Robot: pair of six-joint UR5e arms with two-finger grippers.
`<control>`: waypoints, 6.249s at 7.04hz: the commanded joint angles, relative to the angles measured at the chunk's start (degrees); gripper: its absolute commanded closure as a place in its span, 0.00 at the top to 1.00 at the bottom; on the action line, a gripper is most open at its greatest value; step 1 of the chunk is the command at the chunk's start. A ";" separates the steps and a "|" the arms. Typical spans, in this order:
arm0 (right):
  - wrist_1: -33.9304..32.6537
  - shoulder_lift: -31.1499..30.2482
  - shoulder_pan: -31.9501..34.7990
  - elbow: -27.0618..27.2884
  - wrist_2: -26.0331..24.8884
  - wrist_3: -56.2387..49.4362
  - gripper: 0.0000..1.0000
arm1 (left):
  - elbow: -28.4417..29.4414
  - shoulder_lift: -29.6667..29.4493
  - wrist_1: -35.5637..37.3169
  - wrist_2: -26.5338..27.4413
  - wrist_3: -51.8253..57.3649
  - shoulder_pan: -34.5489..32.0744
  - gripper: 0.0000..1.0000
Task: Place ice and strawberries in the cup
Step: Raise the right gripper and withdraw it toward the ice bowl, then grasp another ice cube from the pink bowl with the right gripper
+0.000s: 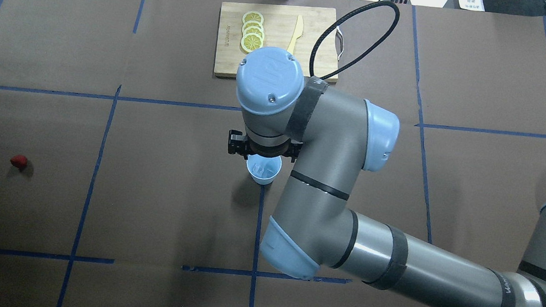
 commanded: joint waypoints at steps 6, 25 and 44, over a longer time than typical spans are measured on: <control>0.50 -28.52 25.35 15.77 16.89 -42.16 1.00 | 0.00 0.03 0.00 0.00 0.00 0.00 1.00; 41.02 -67.51 47.82 -0.65 23.28 -72.05 0.82 | -0.70 0.03 -0.09 -0.09 0.00 -0.09 1.00; 36.40 -66.90 47.64 4.85 23.88 -70.30 0.01 | -1.14 0.03 -0.09 0.00 0.00 -0.09 1.00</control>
